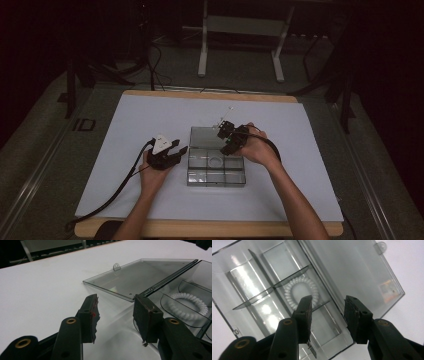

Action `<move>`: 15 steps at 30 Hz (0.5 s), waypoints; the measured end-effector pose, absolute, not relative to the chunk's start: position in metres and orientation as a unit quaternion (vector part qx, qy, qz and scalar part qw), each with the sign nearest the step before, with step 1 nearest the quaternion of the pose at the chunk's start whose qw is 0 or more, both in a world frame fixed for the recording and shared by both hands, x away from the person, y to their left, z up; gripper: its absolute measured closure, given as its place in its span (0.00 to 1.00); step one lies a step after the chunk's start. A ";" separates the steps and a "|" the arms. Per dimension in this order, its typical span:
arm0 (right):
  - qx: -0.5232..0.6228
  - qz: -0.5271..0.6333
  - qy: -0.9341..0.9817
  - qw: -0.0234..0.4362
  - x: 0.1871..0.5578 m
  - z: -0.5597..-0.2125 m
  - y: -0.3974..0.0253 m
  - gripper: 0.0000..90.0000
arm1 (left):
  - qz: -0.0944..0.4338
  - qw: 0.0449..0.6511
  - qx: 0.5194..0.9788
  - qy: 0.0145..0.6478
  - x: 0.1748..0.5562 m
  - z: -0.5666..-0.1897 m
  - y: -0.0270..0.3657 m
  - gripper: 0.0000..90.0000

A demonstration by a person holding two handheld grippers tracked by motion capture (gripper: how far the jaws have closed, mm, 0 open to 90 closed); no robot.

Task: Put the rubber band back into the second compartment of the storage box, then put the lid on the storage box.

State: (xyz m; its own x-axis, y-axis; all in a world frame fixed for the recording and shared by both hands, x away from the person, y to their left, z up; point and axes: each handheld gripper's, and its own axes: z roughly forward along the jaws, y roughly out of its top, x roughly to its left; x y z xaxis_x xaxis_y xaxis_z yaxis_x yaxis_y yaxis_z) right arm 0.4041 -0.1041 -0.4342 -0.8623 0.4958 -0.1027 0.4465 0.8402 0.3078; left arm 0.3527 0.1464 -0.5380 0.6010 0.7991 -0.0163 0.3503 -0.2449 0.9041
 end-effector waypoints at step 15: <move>0.296 0.180 0.933 0.099 0.409 -0.430 -0.133 0.58 | 0.238 0.480 0.755 0.378 0.352 -0.538 0.146 0.61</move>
